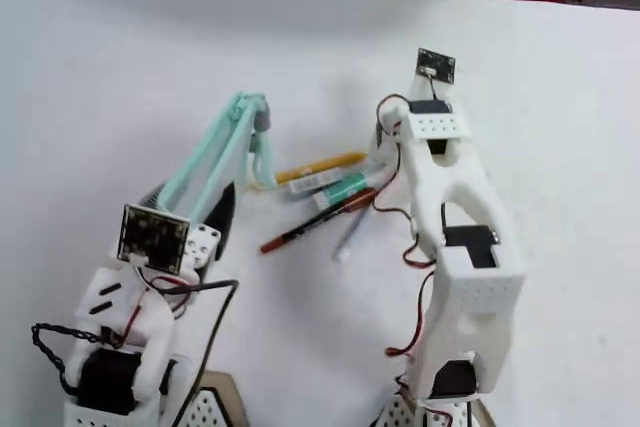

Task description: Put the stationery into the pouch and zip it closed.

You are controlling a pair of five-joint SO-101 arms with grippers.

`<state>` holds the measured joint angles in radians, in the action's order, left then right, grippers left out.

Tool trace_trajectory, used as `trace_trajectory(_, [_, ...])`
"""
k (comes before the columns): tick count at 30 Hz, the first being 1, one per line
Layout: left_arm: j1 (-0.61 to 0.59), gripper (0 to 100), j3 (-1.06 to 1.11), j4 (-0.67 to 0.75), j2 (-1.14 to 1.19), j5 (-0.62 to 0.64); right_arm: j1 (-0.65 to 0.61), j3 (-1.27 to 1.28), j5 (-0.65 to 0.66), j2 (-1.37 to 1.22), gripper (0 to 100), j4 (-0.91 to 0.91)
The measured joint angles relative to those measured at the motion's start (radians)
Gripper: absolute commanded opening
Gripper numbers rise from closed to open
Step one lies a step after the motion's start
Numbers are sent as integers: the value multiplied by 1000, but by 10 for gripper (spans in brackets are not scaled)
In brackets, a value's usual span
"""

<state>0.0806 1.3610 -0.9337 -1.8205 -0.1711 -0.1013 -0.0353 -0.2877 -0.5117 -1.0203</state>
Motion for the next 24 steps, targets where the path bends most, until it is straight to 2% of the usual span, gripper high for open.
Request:
trace_trajectory(6, [0, 196, 5, 0, 0, 0, 6, -112, 0, -69, 67, -104])
trace_trajectory(19, [0, 196, 25, 0, 5, 0, 11, -130, 0, -80, 57, -124])
trace_trajectory(24, [0, 196, 25, 0, 5, 0, 11, -130, 0, -80, 21, -124])
